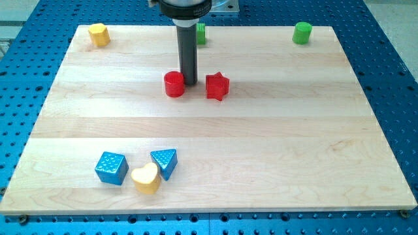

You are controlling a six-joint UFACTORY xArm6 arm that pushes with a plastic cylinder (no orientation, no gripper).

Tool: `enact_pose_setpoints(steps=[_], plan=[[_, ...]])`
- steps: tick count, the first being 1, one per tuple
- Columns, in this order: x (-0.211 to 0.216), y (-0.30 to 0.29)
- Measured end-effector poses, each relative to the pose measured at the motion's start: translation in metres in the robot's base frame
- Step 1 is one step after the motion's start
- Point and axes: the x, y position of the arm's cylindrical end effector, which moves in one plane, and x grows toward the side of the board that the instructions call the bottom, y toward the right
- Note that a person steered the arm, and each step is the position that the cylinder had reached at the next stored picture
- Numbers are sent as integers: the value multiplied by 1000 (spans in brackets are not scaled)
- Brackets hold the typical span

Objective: Move the red star diagonally bottom right to the red circle

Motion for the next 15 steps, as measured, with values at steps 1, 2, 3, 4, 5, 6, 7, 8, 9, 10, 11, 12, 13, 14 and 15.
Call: enact_pose_setpoints(steps=[1,2,3,4,5,6,7,8,9,10,11,12,13,14,15], plan=[[1,0],[-21,3],[-26,-63],[49,-36],[77,45],[104,104],[109,60],[80,42],[45,43],[24,29],[1,40],[-7,53],[-7,60],[-7,69],[-7,78]])
